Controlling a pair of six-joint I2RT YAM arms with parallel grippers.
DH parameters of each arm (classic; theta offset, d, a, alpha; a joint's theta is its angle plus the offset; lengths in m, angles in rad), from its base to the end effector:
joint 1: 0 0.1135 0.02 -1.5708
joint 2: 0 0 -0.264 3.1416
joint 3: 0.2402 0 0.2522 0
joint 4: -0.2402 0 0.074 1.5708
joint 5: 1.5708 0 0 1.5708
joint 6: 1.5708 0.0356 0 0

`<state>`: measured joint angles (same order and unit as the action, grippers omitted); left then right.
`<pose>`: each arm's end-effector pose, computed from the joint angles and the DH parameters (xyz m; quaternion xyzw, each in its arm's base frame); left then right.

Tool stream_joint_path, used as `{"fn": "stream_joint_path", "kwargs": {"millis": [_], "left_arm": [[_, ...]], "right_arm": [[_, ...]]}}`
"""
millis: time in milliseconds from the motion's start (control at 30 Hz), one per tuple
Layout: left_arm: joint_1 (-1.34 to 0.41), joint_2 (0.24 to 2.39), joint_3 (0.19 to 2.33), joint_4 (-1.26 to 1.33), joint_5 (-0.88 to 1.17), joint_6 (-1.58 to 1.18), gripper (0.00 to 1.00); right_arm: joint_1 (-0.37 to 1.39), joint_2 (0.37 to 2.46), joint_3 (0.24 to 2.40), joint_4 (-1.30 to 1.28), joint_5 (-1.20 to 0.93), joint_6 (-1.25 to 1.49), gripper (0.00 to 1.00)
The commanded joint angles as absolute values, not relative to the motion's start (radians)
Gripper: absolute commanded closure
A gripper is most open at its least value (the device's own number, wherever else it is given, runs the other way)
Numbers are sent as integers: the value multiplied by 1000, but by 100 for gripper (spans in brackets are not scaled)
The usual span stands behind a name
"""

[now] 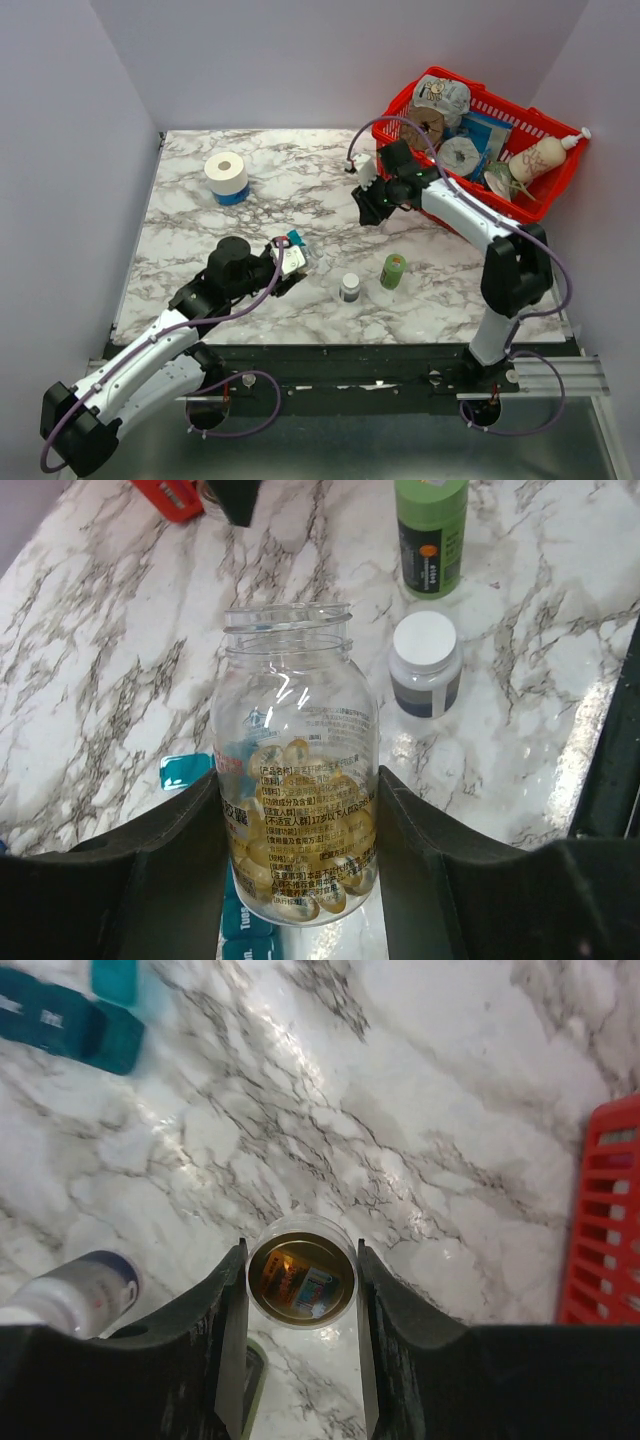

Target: Sort the pills into containers

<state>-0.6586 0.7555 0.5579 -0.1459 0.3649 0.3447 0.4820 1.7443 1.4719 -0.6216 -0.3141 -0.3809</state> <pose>0.1352 -0.1207 0.2691 0.4782 0.6547 -0.2350 0.5362 0.3362 0.1883 0.2813 -0.4368 0.8246 0.1639 0.3200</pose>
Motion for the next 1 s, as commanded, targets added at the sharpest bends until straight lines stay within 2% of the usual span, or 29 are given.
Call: {"fn": "stream_joint_path", "kwargs": {"millis": [0, 167, 267, 367, 533, 633, 800, 967], "left_arm": [[-640, 753, 537, -146, 314, 391, 100], [-635, 741, 497, -118, 311, 399, 100], [-632, 764, 499, -109, 318, 400, 100], [-617, 784, 509, -106, 350, 388, 100], [-569, 796, 522, -120, 446, 361, 100], [-566, 808, 535, -150, 460, 360, 100], [-555, 833, 569, -210, 492, 371, 100], [-551, 856, 606, -238, 512, 374, 100]], "right_arm": [[491, 1876, 1538, -649, -261, -344, 64], [491, 1969, 1560, -686, -302, -363, 60], [491, 1988, 1555, -703, -330, -373, 53], [491, 2002, 1555, -716, -353, -382, 41], [491, 1974, 1562, -738, -405, -400, 29], [491, 1950, 1571, -753, -420, -416, 28], [489, 1784, 1572, -782, -491, -483, 27], [476, 1614, 1536, -805, -662, -561, 27]]}}
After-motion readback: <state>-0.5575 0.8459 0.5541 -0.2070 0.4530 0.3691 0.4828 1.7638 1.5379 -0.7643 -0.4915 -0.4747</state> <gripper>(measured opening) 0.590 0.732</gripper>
